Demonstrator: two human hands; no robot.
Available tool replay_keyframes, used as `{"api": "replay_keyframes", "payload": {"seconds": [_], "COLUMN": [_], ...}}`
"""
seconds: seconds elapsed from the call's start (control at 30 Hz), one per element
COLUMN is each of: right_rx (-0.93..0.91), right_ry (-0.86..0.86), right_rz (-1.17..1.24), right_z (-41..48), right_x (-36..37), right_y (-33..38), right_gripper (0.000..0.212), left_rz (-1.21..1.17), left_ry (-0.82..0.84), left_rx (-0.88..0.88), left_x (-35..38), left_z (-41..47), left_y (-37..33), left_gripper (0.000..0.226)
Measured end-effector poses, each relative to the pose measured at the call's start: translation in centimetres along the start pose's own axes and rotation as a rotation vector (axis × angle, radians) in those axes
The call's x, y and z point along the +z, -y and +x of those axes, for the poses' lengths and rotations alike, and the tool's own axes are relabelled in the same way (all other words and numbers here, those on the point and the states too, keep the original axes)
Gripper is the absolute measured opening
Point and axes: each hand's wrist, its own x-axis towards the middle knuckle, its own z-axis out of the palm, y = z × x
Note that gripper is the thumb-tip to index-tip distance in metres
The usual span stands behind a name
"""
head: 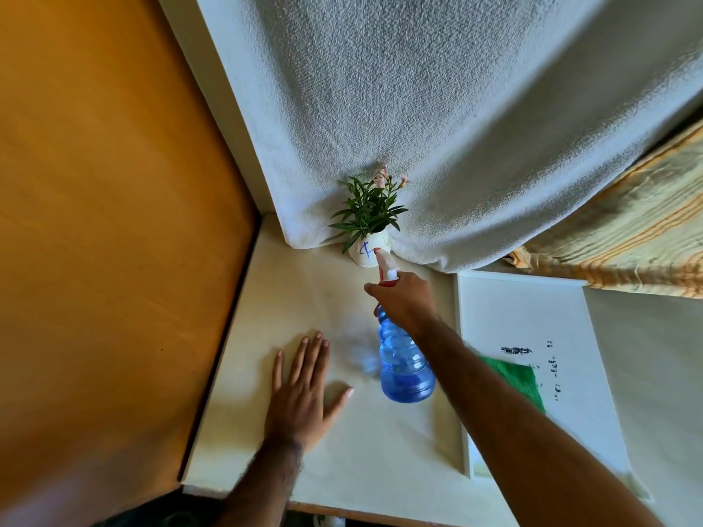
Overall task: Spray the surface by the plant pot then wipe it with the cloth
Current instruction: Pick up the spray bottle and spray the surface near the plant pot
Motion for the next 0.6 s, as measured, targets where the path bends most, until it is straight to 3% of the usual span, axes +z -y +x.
{"api": "replay_keyframes", "payload": {"seconds": [0.27, 0.47, 0.6], "right_rx": [0.014, -0.105, -0.289], "right_ry": [0.047, -0.15, -0.34], "right_rz": [0.035, 0.254, 0.483], "right_z": [-0.3, -2.3, -2.9], "right_x": [0.1, -4.1, -9.6], "right_y": [0.0, 0.6, 0.6], "right_gripper": [0.017, 0.01, 0.022], "left_rz": [0.008, 0.015, 0.014], "left_ry": [-0.002, -0.025, -0.048], "left_rx": [-0.009, -0.004, 0.009], "left_x": [-0.3, -0.6, -0.7], "left_z": [0.0, -0.1, -0.3], "left_y": [0.0, 0.0, 0.0], "left_gripper": [0.092, 0.093, 0.093]}}
